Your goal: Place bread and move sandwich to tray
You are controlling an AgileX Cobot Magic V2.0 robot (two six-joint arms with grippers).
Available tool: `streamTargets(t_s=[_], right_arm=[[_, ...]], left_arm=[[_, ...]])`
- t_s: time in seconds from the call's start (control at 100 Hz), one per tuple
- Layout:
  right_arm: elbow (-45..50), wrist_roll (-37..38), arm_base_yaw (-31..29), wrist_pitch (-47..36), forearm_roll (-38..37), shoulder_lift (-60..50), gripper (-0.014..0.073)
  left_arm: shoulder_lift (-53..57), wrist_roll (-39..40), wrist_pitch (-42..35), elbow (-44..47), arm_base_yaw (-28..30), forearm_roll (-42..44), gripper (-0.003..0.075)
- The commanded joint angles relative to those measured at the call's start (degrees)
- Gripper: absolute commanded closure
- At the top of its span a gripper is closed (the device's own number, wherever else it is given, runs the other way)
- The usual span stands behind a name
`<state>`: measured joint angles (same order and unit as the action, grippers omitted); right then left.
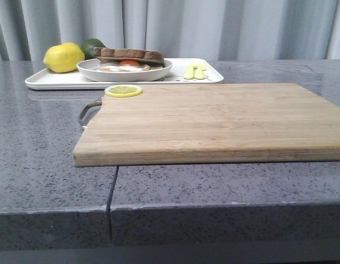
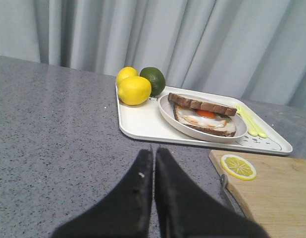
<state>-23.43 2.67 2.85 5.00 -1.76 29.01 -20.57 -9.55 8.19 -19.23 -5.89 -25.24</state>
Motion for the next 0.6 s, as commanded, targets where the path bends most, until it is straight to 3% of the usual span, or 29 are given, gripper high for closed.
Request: streamTargets(t_s=[0.0, 0.3, 0.49, 0.59], right_arm=[[-1.51, 0.03, 0.25, -4.29, -0.66, -0.08, 0.0661], [-1.51, 0.03, 0.25, -4.29, -0.66, -0.08, 0.0661], [-1.51, 0.03, 0.25, -4.29, -0.66, -0.08, 0.0661], [-1.51, 0.03, 0.25, -4.29, -0.66, -0.08, 0.0661]], left_arm=[[-0.22, -0.02, -4.28, -1.64, -0.46, -0.74, 0.0740], [5.90, -0.05, -4.54, 3.54, -0.46, 17.68, 0.0740], [13.82, 0.48, -4.54, 10.78, -0.23, 22.65, 0.0740], [17.06, 5.07, -4.54, 14.01, -0.23, 26.33, 0.0740]])
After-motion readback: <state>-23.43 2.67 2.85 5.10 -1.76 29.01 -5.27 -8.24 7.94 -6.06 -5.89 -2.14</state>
